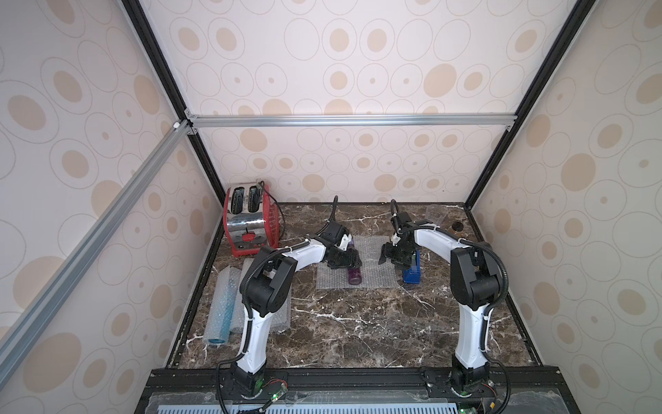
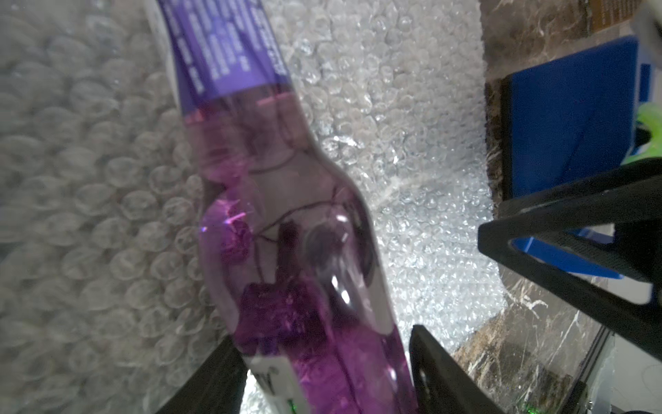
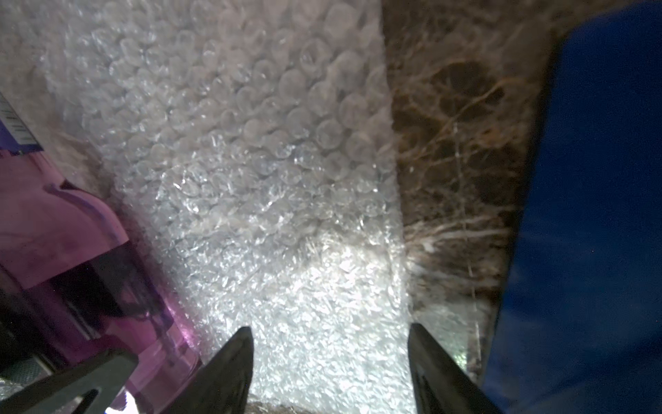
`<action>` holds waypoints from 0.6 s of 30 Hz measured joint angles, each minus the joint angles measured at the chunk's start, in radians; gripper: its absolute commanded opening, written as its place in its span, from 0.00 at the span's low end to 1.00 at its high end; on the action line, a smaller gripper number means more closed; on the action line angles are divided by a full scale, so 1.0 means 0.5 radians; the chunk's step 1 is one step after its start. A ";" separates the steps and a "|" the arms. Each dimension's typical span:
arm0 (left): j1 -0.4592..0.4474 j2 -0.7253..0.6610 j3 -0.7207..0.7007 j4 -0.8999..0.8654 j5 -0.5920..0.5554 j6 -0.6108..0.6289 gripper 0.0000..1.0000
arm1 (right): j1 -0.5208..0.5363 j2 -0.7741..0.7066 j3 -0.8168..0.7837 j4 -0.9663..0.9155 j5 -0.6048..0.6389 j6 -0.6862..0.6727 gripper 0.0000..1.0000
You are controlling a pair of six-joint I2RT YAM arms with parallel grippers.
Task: Wrap wine bottles in bubble wrap
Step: Wrap the wine bottle in bubble wrap.
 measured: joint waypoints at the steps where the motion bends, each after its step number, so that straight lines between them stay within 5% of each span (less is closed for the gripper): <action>1: 0.000 0.000 0.003 -0.009 -0.004 0.011 0.65 | 0.000 0.000 -0.011 0.014 -0.009 -0.002 0.69; 18: 0.000 -0.006 0.005 -0.041 -0.018 0.058 0.50 | -0.013 -0.120 -0.301 0.276 -0.189 0.061 0.64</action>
